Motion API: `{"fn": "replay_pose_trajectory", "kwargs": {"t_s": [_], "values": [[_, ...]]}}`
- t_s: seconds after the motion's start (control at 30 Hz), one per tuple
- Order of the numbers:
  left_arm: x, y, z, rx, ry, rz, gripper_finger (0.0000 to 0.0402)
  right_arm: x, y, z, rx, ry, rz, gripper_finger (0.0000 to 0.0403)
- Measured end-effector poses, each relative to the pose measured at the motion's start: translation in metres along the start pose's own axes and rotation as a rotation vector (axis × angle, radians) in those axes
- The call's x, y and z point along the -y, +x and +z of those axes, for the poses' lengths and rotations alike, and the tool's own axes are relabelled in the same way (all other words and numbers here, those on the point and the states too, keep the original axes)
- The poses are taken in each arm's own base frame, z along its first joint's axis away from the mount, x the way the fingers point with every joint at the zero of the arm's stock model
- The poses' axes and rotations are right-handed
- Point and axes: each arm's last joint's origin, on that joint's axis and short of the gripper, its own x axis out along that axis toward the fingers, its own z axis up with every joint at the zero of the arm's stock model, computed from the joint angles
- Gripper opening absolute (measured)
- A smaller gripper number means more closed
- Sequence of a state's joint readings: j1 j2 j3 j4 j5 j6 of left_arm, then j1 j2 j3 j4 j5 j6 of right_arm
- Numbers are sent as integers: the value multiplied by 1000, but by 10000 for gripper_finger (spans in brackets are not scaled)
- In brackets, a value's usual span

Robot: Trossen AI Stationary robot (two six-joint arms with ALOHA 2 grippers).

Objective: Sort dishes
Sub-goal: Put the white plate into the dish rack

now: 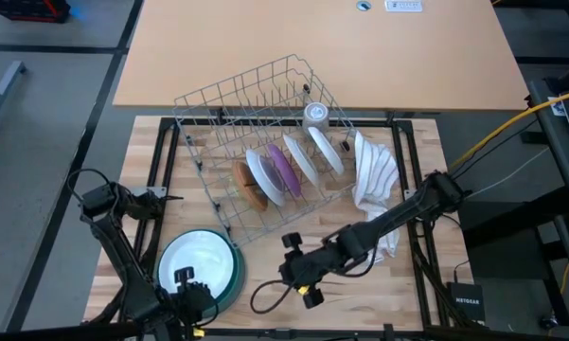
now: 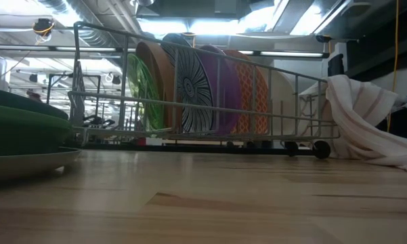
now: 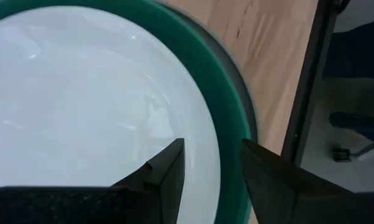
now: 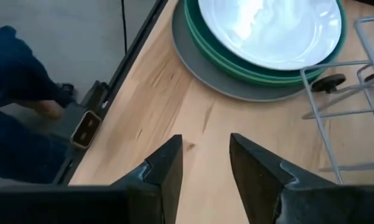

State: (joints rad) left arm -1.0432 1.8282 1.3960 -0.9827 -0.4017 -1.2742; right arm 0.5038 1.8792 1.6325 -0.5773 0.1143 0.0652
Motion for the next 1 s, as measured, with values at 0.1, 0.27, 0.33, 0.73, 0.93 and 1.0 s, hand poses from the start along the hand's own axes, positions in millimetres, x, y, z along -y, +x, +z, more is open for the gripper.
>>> {"fn": "replay_pose_trajectory", "kwargs": {"t_s": [0.1,0.27,0.33,0.73,0.93,1.0], "values": [[2,0,-2,-11,-18,-10,145,-1,11,-2,-3,8,-2,136],[4,1,-7,-29,-18,-15,145,-3,22,-4,-8,9,0,136],[6,6,-10,-40,-7,-6,145,-3,25,-4,-7,10,1,136],[10,27,-16,-91,33,59,145,-4,35,-8,-23,9,-2,136],[5,28,-15,-90,58,110,123,-4,35,-4,14,13,0,136],[2,30,-17,-105,67,139,112,-4,35,-2,32,13,2,136]]}}
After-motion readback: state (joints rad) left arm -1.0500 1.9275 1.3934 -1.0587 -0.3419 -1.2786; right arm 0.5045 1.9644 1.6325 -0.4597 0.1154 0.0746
